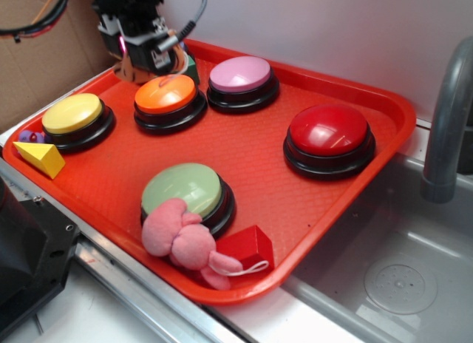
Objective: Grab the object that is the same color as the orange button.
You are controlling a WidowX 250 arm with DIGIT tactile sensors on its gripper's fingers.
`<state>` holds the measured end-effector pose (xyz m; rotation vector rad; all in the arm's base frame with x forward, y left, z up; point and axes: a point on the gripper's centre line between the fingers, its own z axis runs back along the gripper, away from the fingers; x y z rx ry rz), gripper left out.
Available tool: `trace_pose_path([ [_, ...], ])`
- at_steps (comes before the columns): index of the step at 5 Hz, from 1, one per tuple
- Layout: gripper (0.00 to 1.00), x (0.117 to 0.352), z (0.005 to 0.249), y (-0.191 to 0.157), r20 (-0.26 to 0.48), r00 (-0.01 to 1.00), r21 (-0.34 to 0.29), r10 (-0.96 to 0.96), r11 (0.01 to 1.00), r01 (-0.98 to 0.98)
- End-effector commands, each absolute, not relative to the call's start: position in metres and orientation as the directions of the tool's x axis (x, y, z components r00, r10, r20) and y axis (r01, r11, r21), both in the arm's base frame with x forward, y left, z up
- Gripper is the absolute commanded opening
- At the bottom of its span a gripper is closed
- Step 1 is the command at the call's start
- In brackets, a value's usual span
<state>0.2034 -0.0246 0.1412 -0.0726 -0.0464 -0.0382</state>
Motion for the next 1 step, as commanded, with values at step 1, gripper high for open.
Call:
trace_pose_path([
  [1, 0.0, 0.1982, 0.1594, -0.003, 0.103, 0.995, -0.066, -0.011, 0.998, 0.018],
])
